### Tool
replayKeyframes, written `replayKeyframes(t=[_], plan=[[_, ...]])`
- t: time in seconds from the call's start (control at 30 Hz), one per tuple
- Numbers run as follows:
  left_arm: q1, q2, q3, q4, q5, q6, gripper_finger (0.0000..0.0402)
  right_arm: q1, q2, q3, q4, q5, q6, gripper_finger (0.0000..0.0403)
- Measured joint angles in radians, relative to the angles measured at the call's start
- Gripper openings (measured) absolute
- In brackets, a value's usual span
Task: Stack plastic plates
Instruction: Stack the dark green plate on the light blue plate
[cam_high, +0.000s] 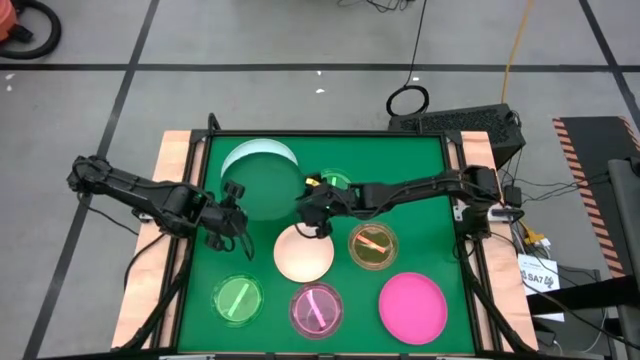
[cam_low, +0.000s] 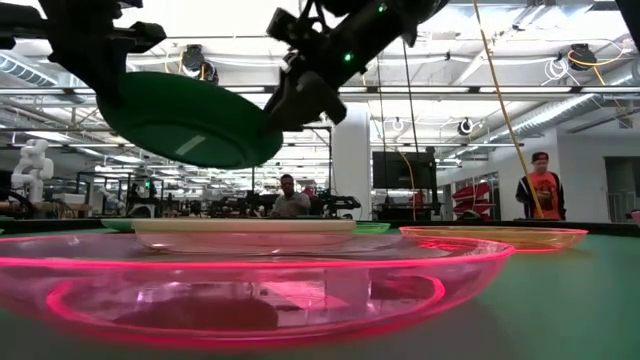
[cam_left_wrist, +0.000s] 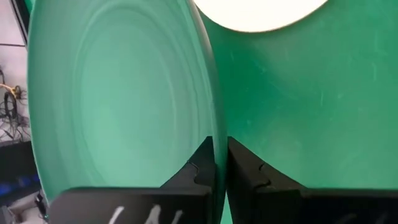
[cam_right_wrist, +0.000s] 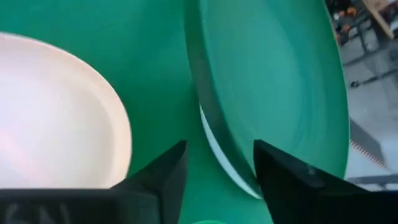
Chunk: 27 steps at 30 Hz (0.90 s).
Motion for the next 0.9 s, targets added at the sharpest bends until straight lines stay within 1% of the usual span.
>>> replayKeyframes(t=[0.1,0.17,0.33,0.4,0.47,0.53,0.63,0.7,0.83,0.9], plan=[[0.000,-0.001,0.000,0.014,0.000,-0.036,0.0016,0.009,-0.042,-0.001,-0.071,0.017,0.059,0.0198],[0.002,-0.002,0.001,0.025,-0.023,-0.081,0.0015,0.016,-0.073,-0.004,-0.162,0.046,0.109,0.0205],[0.008,-0.002,0.001,0.032,-0.058,-0.159,0.0015,0.022,-0.141,-0.005,-0.385,0.093,0.284,0.0210],[0.010,-0.002,0.001,0.036,-0.087,-0.183,0.0015,0.030,-0.162,-0.019,-0.405,0.092,0.358,0.0210],[0.011,-0.002,0.001,0.036,-0.118,-0.212,0.0015,0.050,-0.169,-0.060,-0.377,0.098,0.404,0.0208],[0.014,0.001,0.000,0.038,-0.156,-0.231,0.0015,0.082,-0.169,-0.115,-0.296,0.096,0.420,0.0204],[0.029,0.005,-0.021,0.041,-0.198,-0.259,0.0015,0.123,-0.170,-0.190,-0.119,0.093,0.374,0.0197],[0.041,0.010,-0.034,0.048,-0.229,-0.291,0.0015,0.142,-0.171,-0.225,-0.035,0.090,0.356,0.0193],[0.056,0.045,-0.048,0.091,-0.258,-0.333,0.0015,0.171,-0.170,-0.246,-0.001,0.097,0.370,0.0182],[0.058,0.061,-0.062,0.111,-0.279,-0.325,0.0015,0.181,-0.171,-0.246,0.002,0.097,0.367,0.0176]])
